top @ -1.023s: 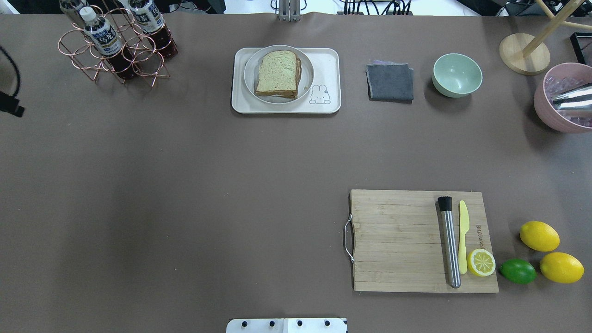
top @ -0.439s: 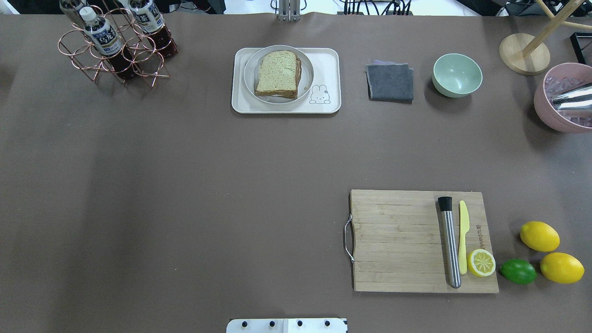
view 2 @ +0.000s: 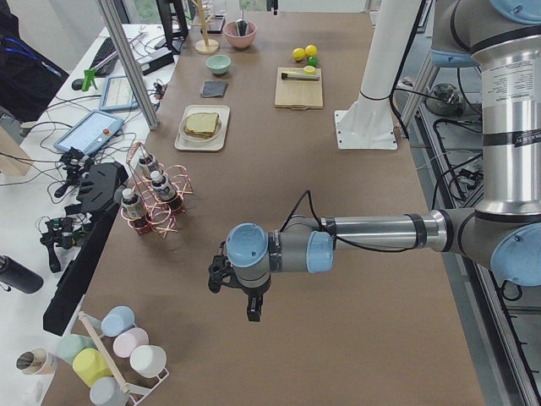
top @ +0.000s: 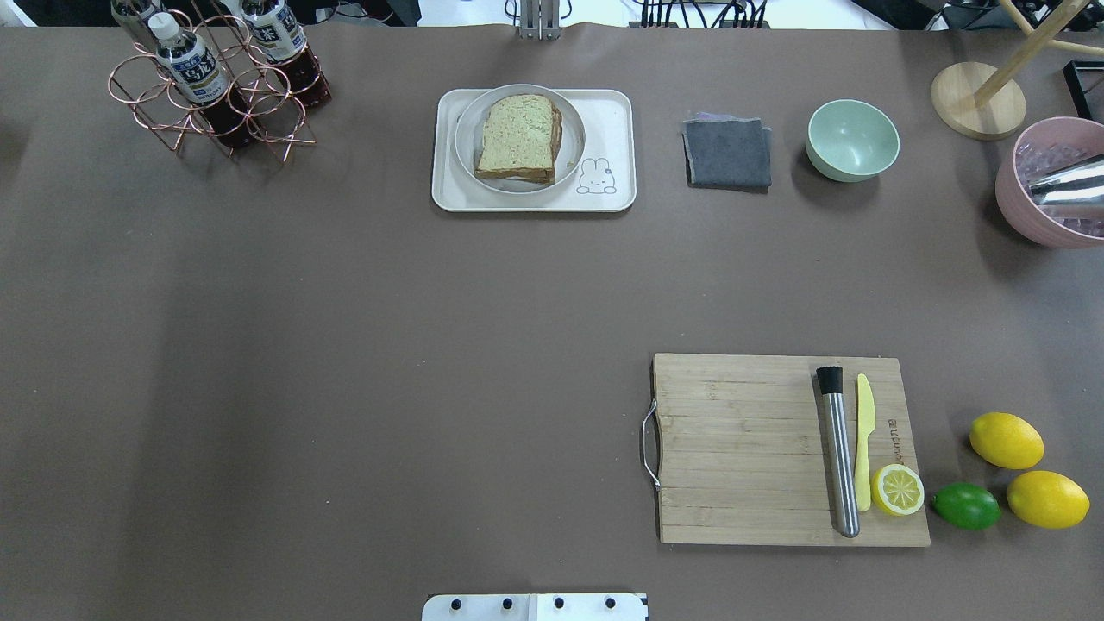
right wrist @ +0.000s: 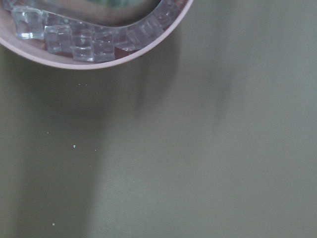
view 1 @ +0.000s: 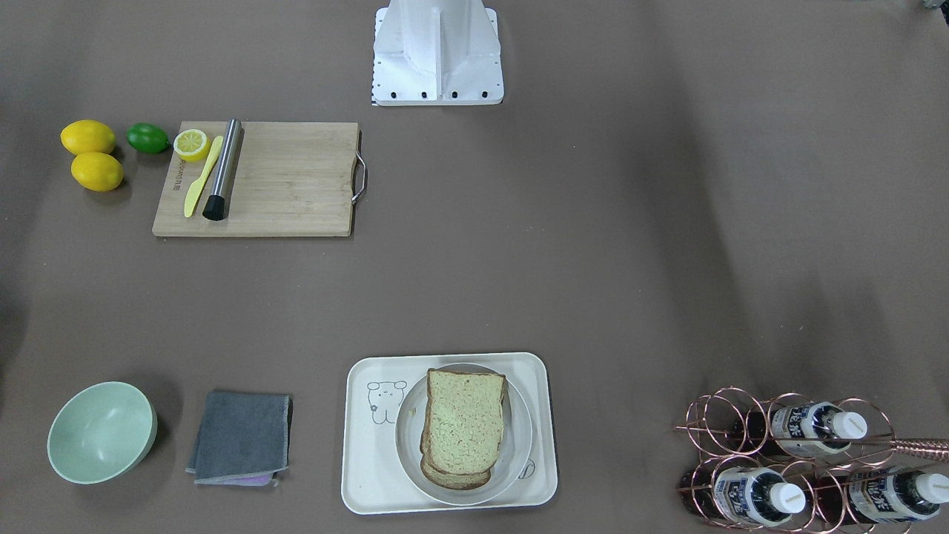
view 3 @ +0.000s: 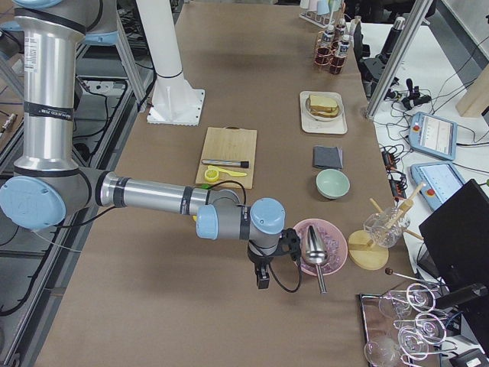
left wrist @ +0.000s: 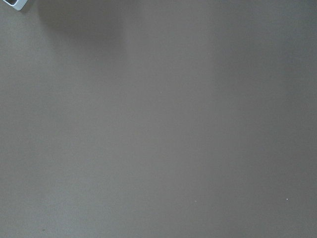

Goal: Make sandwich and place on tray

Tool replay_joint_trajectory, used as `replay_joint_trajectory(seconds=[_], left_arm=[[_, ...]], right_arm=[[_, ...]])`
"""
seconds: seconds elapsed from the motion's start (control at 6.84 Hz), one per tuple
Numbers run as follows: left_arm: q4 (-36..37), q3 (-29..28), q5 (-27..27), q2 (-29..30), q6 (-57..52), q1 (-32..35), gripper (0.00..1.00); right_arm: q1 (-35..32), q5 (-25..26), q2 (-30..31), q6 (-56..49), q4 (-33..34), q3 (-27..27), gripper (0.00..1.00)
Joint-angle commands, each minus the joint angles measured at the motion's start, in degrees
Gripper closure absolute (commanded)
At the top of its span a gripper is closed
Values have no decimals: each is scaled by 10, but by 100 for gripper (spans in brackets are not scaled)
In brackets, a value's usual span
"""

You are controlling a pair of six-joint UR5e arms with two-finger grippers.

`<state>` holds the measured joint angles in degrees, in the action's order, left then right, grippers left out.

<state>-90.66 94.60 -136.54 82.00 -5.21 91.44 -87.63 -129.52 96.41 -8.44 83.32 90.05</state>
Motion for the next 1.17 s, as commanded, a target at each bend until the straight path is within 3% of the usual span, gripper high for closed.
replay_joint_trajectory(seconds=[0.0,1.02], left_arm=[[0,0,1,2,2,5,1],[1,-3,0,-2,2,6,1]], right_arm=[[0,0,0,0,0,0,0],[0,-3,4,0,0,3,0]])
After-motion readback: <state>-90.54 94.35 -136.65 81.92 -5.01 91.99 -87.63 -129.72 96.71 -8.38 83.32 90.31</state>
